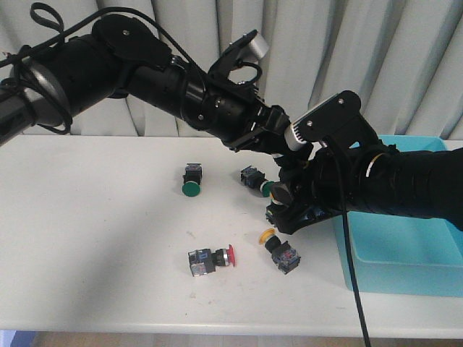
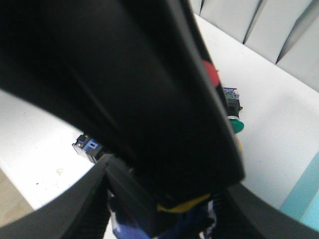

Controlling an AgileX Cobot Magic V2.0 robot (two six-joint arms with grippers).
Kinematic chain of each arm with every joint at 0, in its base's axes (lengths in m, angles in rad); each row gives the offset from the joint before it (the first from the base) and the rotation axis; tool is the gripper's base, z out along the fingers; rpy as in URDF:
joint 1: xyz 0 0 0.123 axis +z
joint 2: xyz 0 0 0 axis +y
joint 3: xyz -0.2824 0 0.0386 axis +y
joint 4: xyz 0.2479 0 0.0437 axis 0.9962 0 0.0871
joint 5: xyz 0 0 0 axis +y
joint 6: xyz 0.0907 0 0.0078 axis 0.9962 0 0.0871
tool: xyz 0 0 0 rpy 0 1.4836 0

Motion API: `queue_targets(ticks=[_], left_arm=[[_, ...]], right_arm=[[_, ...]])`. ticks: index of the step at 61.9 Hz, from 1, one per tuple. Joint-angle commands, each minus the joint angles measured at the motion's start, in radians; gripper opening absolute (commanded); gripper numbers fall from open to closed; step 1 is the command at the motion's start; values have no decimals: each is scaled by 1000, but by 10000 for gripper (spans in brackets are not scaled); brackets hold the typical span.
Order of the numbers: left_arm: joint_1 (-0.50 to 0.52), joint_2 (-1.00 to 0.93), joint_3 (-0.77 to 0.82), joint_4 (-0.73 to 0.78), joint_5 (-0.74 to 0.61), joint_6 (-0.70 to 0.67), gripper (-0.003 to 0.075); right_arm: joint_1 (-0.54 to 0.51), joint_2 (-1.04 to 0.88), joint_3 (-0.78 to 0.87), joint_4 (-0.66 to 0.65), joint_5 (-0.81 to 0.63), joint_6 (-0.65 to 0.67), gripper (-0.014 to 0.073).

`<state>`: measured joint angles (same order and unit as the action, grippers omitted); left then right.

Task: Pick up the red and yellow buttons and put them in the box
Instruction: 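Pass the red button from the left gripper to the right gripper, then carry the red button into the blue box with the right gripper and release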

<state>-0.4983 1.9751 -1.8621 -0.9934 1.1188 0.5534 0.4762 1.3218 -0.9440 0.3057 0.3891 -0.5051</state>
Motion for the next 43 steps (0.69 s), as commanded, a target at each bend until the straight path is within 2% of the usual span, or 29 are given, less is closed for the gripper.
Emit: queue_targets(ticks=[1, 9, 16, 33, 39, 43], left_arm=[[-31, -55, -27, -44, -49, -5, 308], [-38, -55, -27, -32, -50, -5, 444], [-37, -58, -27, -36, -68, -5, 501], [42, -127, -28, -8, -106, -2, 500], [93, -167, -28, 5, -159, -4, 468], [129, -195, -28, 6, -196, -4, 417]], right_arm=[[5, -30, -34, 18, -60, -17, -3], [5, -30, -34, 12, -54, -17, -1], [5, -30, -34, 10, -50, -17, 0], [-63, -30, -34, -20, -46, 51, 0], [-111, -30, -34, -36, -43, 73, 0], [-149, -30, -34, -37, -43, 74, 0]])
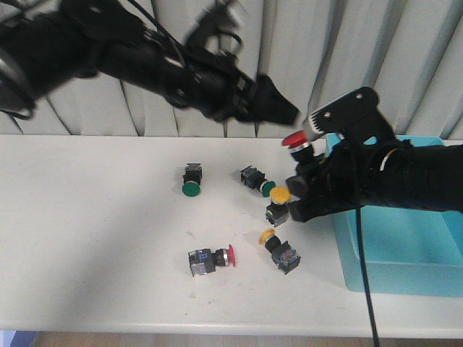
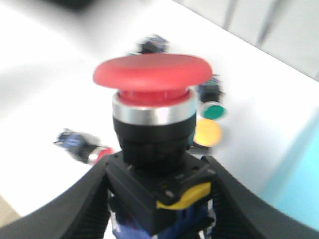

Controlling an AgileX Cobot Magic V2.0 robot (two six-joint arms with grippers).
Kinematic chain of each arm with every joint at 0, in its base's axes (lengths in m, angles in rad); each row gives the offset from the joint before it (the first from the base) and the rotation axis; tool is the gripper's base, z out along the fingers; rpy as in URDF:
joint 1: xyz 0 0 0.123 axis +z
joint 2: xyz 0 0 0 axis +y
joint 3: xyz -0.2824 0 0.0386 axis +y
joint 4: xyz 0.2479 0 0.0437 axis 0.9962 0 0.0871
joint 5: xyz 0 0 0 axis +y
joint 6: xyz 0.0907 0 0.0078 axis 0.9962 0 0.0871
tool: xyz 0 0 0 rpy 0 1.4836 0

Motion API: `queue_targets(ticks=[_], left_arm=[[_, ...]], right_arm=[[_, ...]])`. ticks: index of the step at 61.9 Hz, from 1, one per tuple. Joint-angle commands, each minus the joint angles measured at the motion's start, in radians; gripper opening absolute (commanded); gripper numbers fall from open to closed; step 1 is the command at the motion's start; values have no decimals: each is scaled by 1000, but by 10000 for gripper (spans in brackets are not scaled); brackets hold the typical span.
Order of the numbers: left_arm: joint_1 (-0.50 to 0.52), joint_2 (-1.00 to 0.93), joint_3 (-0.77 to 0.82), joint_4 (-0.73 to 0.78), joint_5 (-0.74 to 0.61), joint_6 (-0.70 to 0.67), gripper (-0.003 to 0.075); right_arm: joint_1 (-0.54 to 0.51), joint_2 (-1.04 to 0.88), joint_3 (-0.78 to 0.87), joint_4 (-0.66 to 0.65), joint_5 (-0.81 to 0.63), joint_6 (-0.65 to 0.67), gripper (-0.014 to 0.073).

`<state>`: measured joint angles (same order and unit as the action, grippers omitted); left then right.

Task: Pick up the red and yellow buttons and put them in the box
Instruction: 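Carry the red button into the blue box with the right gripper and release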

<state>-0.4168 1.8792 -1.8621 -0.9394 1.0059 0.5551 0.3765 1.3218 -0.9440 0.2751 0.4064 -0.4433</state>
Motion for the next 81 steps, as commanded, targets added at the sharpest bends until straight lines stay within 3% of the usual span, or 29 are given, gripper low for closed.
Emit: queue_targets(ticks=[1, 7, 16, 24, 31, 62, 73, 81], left_arm=[[54, -106, -28, -43, -91, -6, 401], [96, -154, -28, 25, -141, -6, 256], [130, -191, -27, 290, -156, -29, -9], [130, -188, -23, 524, -149, -149, -8], [130, -175, -23, 624, -151, -214, -8], [130, -140, -23, 647, -167, -213, -7], [130, -140, -23, 647, -189, -216, -6], [129, -138, -23, 647, -183, -221, -6]], right_arm=[[-59, -30, -34, -6, -61, 12, 1], [-136, -30, -34, -5, -73, 31, 3], [-273, -17, -34, -4, -100, 71, 6], [-365, 44, -34, -4, -103, 87, 7], [-392, 124, -34, -6, -104, 87, 9], [-444, 409, -35, -8, -231, 93, 27], [-443, 472, -40, -3, -258, 86, 101], [-443, 515, -87, -3, -190, 86, 206]])
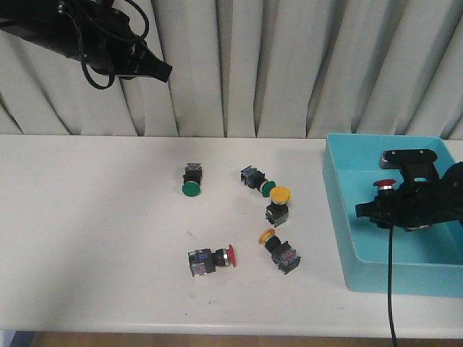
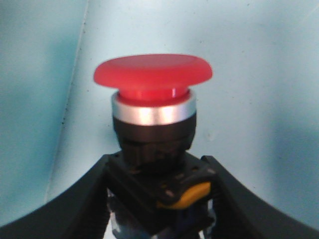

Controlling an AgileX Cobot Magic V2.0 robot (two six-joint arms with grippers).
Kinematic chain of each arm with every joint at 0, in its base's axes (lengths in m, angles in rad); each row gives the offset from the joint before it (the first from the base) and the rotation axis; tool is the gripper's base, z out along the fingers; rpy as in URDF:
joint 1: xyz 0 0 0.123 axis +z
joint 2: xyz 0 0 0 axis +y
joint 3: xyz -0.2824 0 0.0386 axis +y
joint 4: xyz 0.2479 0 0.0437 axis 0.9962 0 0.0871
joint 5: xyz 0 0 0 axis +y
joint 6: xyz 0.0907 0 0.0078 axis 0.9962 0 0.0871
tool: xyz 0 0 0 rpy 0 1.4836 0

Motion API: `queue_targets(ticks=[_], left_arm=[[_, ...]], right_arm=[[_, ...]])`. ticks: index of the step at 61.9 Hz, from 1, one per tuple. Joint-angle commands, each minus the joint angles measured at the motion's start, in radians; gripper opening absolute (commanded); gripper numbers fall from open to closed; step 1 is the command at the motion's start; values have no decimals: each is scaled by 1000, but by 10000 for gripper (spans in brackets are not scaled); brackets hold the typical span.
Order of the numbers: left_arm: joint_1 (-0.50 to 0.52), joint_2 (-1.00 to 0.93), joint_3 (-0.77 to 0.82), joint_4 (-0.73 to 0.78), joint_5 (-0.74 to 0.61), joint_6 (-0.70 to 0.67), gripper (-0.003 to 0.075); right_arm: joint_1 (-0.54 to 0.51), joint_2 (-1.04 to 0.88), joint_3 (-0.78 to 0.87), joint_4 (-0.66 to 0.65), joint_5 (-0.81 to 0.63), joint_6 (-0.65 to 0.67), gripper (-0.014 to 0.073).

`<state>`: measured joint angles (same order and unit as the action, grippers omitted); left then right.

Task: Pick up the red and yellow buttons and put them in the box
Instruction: 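Carry the red button into the blue box with the right gripper and release, then reach the left gripper to the yellow-capped button and grasp it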

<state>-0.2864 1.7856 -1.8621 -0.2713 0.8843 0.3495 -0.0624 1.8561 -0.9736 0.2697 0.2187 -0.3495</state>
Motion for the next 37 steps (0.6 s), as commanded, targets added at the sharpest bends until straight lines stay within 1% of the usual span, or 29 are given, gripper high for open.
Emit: queue_targets(ticks=[1, 9, 18, 24, 32, 37], left_arm=[[-1, -43, -23, -21, -58, -21, -6], [-1, -34, -23, -21, -45, -67, -3], [-1, -26, -23, -21, -21, -70, 1], [-1, -24, -23, -21, -20, -68, 6], [-2, -24, -25, -21, -43, -51, 21], [-2, -24, -27, -24, -79, -41, 36]], right_arm=[[-4, -14, -64, 2, 8, -9, 222], [-4, 20, -123, 2, 90, -12, 374], [-4, 24, -166, 6, 136, -11, 496], [-4, 17, -191, 6, 171, -11, 531], [-4, -12, -212, 13, 209, -11, 531], [-4, -51, -214, 22, 218, -11, 531]])
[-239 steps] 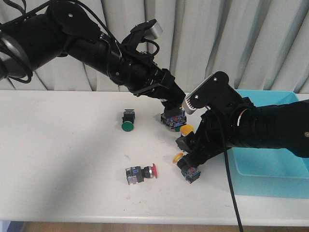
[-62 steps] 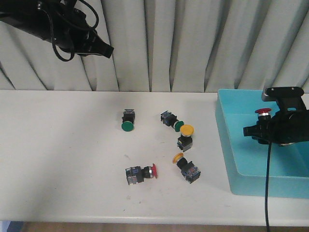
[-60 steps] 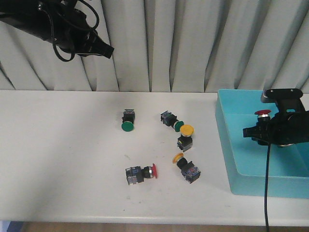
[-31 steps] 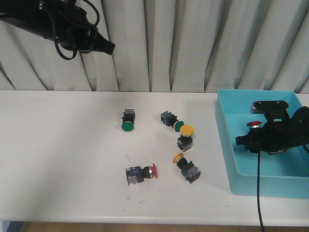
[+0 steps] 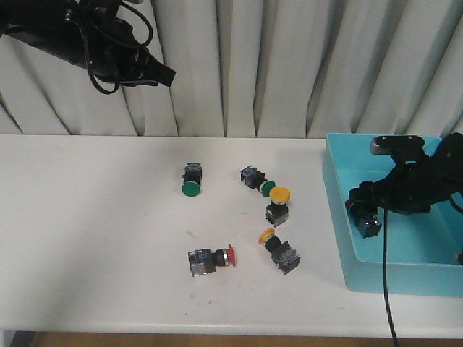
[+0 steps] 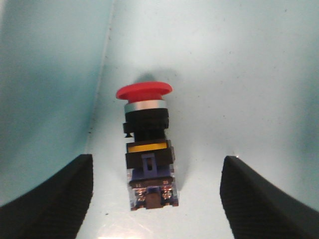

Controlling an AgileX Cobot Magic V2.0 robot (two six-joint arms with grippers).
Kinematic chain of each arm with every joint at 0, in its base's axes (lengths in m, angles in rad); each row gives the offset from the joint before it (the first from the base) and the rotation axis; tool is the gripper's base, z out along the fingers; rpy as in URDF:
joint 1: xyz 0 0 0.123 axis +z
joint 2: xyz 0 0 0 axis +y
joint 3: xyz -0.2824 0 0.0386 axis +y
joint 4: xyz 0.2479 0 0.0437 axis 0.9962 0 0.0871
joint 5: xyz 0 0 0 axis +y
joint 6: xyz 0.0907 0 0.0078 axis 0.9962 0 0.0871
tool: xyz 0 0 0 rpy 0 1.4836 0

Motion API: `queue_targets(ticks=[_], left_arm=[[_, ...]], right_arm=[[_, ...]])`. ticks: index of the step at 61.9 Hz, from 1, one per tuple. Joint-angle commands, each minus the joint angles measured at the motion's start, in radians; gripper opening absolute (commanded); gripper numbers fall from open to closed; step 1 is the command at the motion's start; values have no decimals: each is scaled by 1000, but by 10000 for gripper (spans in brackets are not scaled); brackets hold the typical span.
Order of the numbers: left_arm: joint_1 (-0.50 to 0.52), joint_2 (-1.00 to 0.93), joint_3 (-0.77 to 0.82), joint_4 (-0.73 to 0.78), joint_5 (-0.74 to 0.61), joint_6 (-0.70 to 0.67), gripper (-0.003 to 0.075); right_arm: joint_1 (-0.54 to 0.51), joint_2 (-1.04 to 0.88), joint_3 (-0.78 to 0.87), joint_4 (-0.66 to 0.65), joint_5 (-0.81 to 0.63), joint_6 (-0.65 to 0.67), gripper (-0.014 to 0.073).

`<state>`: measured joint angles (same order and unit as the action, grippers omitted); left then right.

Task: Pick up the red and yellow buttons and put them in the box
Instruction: 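Reach the left gripper to the yellow-capped button and grasp it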

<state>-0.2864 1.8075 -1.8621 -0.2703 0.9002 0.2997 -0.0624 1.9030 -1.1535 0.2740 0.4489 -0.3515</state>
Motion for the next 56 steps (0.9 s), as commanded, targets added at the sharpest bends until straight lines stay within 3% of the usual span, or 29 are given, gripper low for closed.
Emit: queue_targets(ticks=[1, 12, 17, 32, 37, 47, 56], left_arm=[[-2, -46, -27, -25, -103, 11, 43], [-42, -46, -27, -35, -201, 44, 134], [-79, -38, -27, -48, -254, 44, 221], [-211, 44, -28, -49, -392, 78, 584], [-241, 84, -28, -50, -424, 55, 652], [-286, 191, -36, -50, -487, -25, 664], [-323, 317, -156, -48, -431, -31, 640]], right_arm=[[-4, -107, -34, 17, -9, -9, 531], [-3, -211, -34, 11, 42, -13, 531], [-3, -256, -34, 6, 78, -14, 531], [-2, -365, -34, 8, 127, -14, 531], [-2, -401, -34, 16, 129, -14, 531], [-2, -445, -30, 39, 135, -14, 531], [-2, -452, -30, 64, 147, -18, 531]])
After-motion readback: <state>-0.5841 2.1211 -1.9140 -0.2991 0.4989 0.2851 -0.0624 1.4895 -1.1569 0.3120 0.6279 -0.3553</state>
